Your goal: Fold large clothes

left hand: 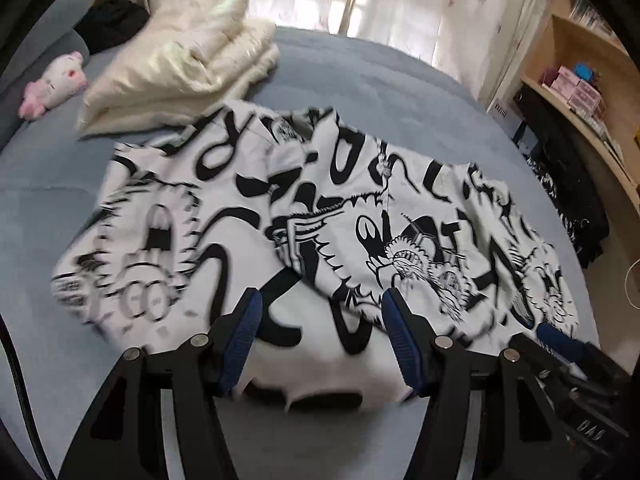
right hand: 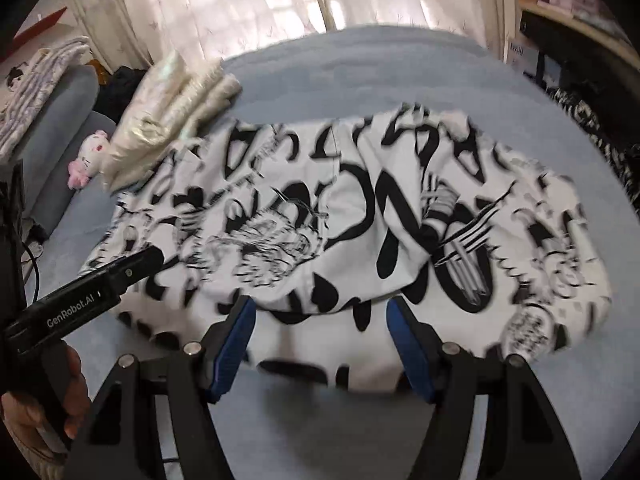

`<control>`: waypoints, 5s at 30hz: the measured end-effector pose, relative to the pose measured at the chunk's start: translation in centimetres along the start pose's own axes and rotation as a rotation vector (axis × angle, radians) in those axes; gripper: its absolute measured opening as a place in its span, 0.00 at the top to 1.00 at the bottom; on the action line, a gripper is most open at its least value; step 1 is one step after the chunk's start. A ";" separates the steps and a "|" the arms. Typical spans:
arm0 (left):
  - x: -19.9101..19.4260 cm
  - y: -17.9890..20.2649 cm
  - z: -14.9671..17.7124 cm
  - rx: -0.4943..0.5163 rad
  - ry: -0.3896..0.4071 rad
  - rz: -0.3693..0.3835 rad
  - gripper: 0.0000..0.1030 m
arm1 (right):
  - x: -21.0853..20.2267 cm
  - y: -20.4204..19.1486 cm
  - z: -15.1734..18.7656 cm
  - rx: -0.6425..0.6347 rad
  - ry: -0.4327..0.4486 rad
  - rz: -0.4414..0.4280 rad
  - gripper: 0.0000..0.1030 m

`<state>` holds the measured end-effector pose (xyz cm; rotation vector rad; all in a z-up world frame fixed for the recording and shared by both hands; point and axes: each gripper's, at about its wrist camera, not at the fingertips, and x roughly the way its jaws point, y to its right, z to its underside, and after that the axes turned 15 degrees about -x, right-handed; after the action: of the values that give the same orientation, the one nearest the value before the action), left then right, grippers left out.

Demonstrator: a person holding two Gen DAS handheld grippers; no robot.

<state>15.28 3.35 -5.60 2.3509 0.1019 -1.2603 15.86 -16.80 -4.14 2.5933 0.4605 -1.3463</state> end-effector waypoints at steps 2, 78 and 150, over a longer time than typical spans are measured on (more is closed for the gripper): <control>-2.4 -0.3 0.2 0.000 0.024 0.003 0.41 | -2.8 -0.8 -0.3 -0.011 0.043 0.011 0.34; -3.8 10.2 -2.8 0.077 0.370 0.302 0.92 | 11.6 1.3 -1.3 -0.003 0.055 -0.266 0.83; 4.3 26.4 14.2 0.583 0.054 0.021 0.70 | -10.2 23.9 12.2 0.598 0.236 0.136 0.61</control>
<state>14.19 -26.92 -5.99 2.8599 -0.3151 -1.3508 9.51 -44.74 -2.26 3.2076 -0.1189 -1.2854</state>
